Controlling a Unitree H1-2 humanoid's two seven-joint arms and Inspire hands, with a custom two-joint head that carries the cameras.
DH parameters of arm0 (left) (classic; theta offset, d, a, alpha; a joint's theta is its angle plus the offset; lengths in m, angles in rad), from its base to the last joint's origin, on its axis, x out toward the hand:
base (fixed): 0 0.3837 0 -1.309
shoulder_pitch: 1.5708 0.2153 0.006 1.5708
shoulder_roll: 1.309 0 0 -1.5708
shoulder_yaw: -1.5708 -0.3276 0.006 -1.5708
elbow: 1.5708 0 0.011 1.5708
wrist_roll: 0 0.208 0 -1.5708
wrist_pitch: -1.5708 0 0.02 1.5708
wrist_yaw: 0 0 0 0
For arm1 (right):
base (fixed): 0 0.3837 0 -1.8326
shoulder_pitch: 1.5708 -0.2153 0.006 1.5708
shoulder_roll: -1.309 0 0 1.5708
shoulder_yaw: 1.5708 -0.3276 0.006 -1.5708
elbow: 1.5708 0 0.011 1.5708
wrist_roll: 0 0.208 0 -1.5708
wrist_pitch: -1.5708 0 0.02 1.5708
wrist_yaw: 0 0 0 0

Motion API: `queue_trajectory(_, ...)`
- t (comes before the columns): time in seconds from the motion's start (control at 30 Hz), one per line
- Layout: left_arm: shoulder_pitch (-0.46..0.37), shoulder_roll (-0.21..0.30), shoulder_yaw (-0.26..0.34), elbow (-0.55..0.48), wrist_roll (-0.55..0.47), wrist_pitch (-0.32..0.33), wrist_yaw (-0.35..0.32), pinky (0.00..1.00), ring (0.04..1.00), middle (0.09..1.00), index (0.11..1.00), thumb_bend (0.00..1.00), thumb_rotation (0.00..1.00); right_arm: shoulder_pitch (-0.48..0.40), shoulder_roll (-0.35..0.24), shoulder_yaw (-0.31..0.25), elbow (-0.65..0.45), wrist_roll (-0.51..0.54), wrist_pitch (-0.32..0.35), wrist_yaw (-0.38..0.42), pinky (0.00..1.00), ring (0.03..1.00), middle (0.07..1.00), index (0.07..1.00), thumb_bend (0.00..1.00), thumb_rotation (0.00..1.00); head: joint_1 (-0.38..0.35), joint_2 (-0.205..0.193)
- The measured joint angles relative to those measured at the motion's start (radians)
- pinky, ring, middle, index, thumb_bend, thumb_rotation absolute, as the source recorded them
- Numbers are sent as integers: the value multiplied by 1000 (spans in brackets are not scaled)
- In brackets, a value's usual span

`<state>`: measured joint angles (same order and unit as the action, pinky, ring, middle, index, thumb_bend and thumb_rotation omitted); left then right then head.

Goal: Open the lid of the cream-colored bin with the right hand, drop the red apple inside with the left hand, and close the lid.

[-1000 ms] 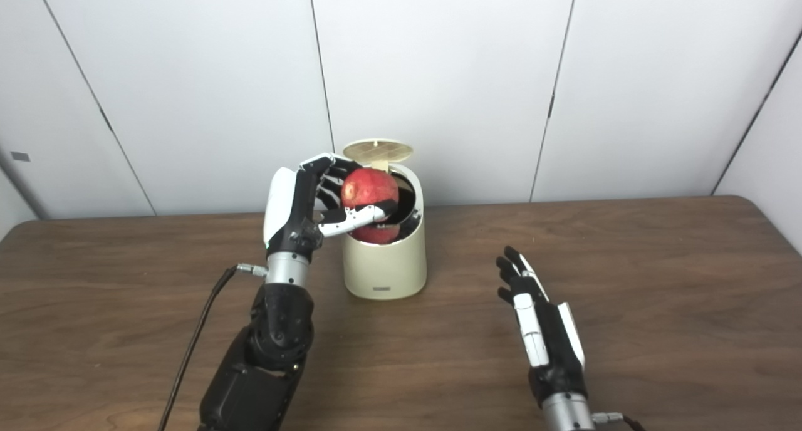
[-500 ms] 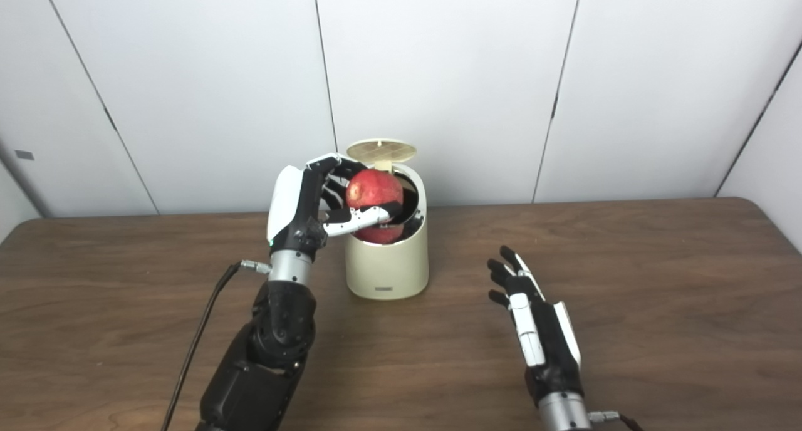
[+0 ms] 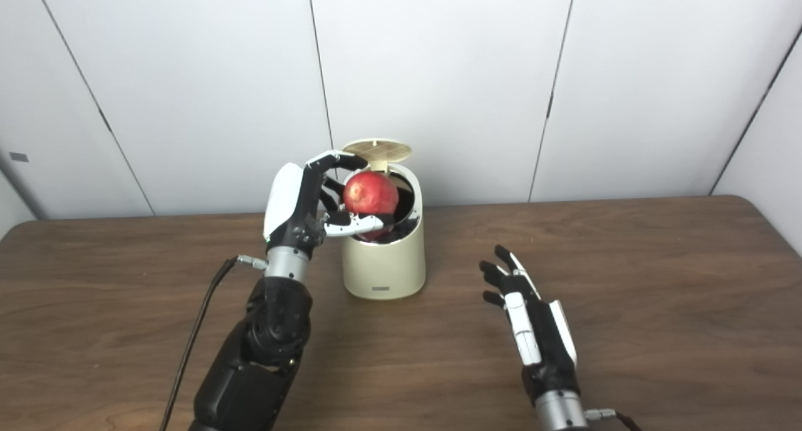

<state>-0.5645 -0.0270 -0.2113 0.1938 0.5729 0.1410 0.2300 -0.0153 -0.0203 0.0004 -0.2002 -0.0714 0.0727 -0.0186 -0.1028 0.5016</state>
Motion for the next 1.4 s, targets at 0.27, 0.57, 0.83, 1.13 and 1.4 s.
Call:
queue_trajectory(0.27, 0, 1, 0, 0, 0, -1, -3, 485, 614, 723, 685, 906, 0, -1, 1, 1, 0, -2, 0, 0, 801, 861, 836, 896, 574, 1000, -2, -5)
queue_trajectory(0.57, -1, 6, -2, -2, 0, 3, -16, 490, 619, 724, 695, 907, 0, -2, 1, 1, 0, -4, 0, -1, 806, 861, 835, 899, 590, 1000, -2, -5)
queue_trajectory(0.83, -5, 26, -27, -5, 26, 11, -19, 537, 669, 727, 673, 930, 0, -4, 1, 1, 0, -4, 0, -1, 807, 856, 826, 891, 604, 1000, -3, -3)
queue_trajectory(1.13, -15, 51, -78, -19, 114, 66, -40, 613, 714, 718, 662, 926, 129, -5, 3, 1, 0, -3, 0, -1, 819, 845, 819, 895, 600, 1000, -5, -2)
queue_trajectory(1.4, -19, 50, -86, -20, 142, 83, -46, 623, 725, 733, 668, 750, 303, -5, 4, 2, 0, -1, 0, -1, 798, 841, 815, 898, 592, 1000, -6, -2)
